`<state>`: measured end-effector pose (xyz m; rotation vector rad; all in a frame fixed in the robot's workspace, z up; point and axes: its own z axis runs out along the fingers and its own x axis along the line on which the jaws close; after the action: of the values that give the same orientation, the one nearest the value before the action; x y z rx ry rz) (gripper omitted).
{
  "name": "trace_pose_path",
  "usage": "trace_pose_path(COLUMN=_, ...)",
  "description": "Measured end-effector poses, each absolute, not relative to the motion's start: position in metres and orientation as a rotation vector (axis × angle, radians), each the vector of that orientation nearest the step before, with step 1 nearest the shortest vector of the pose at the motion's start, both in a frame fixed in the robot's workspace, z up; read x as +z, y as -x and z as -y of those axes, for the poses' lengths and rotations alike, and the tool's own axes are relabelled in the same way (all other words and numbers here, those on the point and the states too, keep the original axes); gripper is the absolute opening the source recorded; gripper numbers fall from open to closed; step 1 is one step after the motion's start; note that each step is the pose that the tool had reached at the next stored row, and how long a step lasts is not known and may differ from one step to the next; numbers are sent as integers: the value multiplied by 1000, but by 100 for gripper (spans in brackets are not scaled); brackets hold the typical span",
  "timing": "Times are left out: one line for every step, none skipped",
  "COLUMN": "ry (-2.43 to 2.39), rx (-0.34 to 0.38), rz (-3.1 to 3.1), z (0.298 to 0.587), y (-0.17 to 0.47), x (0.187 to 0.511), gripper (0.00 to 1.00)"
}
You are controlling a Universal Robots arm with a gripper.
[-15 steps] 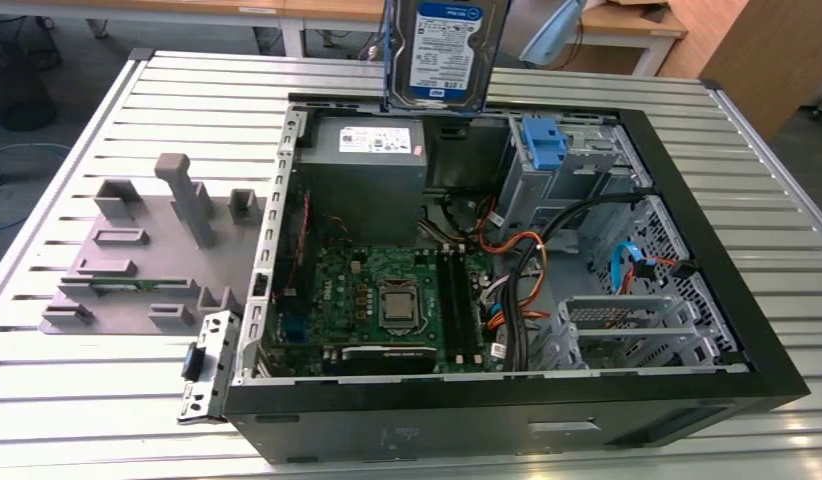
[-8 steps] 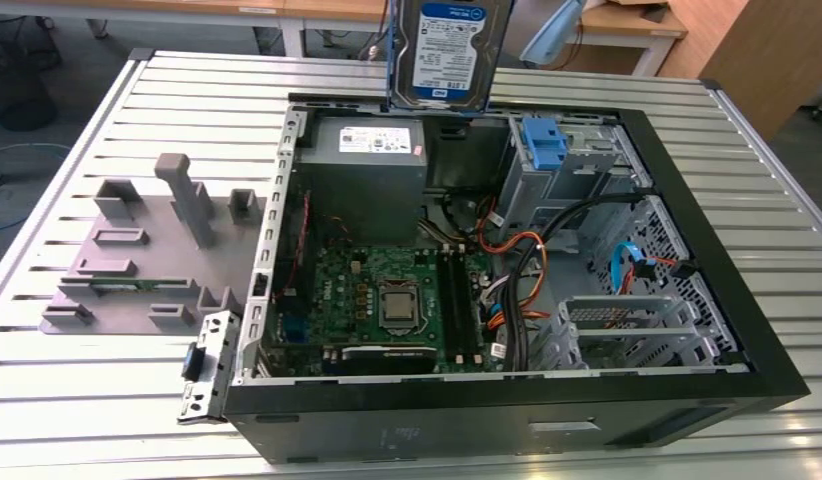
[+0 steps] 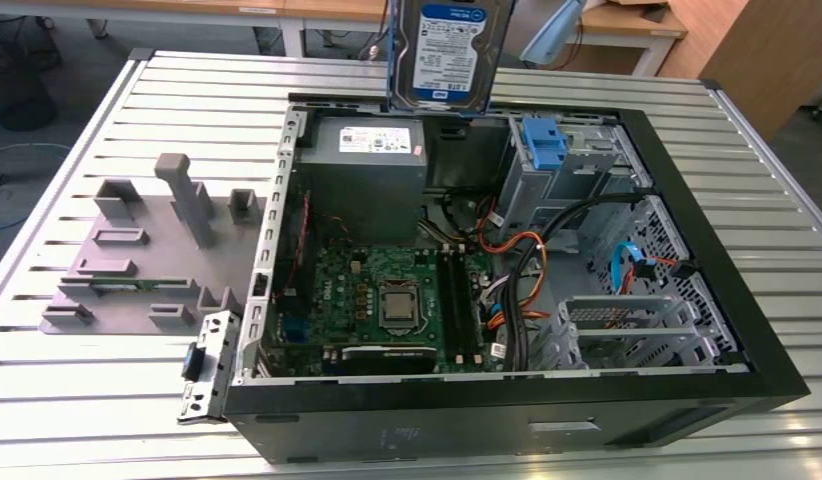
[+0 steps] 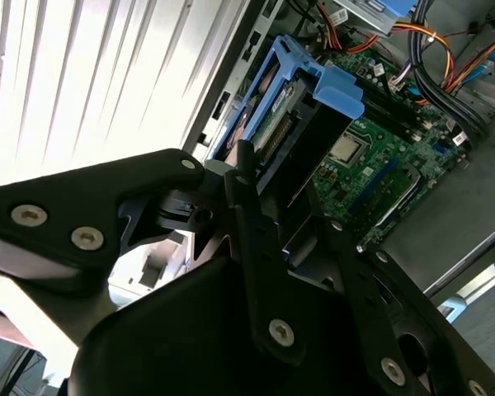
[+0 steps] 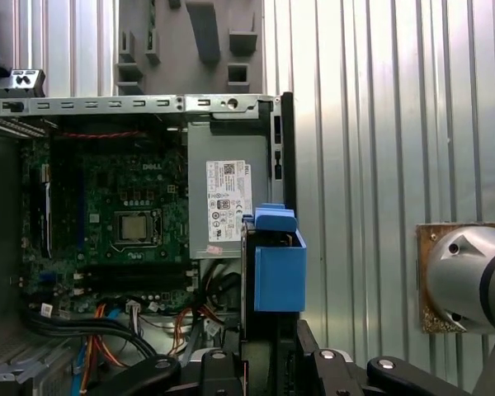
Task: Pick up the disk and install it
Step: 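Pick up the disk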
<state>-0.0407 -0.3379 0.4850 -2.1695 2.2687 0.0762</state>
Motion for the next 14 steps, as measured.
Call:
trace_pose_path(ry=2170, rx=76, rz=-2269, z=339, y=41, x=485, gripper=35)
trace_pose_path(ry=2170, rx=76, rz=-2269, z=340, y=41, x=485, gripper=35)
trace_pose_path(ry=2170, rx=75, rz=-2269, z=341, y=41, x=485, gripper=35)
trace_pose_path(ry=2170, rx=75, rz=-2269, z=342, y=41, x=485, gripper=35)
trace_pose_path(ry=2170, rx=75, rz=-2269, z=344, y=41, x=485, gripper=35)
trace_pose_path(ry=2170, rx=74, rz=-2269, z=346, y=40, x=485, gripper=35)
trace_pose_path(ry=2170, rx=74, rz=-2270, z=347, y=40, x=485, gripper=35)
trace_pose_path(ry=2171, rx=74, rz=-2270, z=349, y=40, x=485, gripper=35)
trace_pose_path(ry=2171, rx=73, rz=-2270, z=352, y=40, x=485, gripper=35)
trace_pose_path(ry=2171, rx=73, rz=-2270, z=354, y=40, x=485, gripper=35)
trace_pose_path(ry=2171, rx=72, rz=-2271, z=357, y=40, x=485, gripper=35)
trace_pose_path(ry=2171, rx=72, rz=-2271, z=359, y=40, x=485, gripper=35)
trace_pose_path(ry=2172, rx=71, rz=-2271, z=362, y=40, x=485, gripper=35)
trace_pose_path(ry=2172, rx=71, rz=-2271, z=364, y=40, x=485, gripper=35)
